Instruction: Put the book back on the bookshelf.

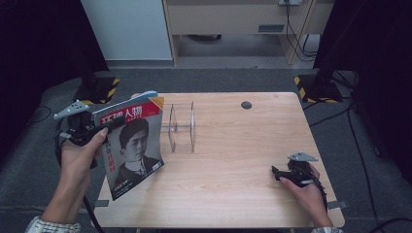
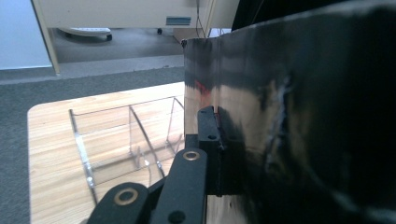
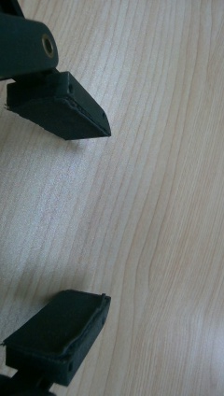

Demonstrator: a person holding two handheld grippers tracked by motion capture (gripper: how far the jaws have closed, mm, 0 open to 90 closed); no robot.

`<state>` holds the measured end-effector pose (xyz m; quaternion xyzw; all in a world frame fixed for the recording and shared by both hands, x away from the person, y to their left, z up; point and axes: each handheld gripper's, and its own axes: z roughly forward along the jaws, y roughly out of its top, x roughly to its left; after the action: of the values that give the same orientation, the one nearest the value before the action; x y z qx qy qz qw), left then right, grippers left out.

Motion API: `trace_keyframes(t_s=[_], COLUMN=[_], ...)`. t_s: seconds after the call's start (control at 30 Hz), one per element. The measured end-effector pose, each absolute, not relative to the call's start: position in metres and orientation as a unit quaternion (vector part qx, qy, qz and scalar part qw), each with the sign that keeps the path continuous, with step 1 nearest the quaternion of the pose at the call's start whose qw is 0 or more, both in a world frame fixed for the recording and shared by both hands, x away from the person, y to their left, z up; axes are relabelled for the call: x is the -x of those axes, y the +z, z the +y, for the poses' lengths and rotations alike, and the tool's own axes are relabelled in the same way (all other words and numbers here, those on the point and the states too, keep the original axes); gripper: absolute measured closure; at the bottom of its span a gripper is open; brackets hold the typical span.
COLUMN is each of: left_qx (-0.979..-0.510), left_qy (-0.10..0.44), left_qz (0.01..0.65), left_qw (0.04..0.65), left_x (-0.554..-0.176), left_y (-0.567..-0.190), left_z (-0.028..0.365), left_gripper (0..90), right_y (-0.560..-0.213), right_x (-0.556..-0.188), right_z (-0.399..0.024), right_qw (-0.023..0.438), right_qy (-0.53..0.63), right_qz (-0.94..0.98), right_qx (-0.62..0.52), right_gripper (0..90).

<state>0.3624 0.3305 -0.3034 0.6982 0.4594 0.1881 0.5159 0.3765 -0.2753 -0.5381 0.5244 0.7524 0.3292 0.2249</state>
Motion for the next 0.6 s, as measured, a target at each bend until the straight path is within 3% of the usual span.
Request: trace_keyframes(t_s=[0.6], left_qx=[-0.684], left_qy=[0.203], left_qz=[0.476], left_qw=[0.514], left_x=[-0.355], left_y=[-0.300], left_z=[0.357], left_gripper=[86.4], right_y=[-0.538], right_x=[-0.377], right_z=[-0.275], right_qw=[0.224], right_qy=[0.330], right_qz=[0.753], right_qx=[-0.523], right_gripper=[16.3])
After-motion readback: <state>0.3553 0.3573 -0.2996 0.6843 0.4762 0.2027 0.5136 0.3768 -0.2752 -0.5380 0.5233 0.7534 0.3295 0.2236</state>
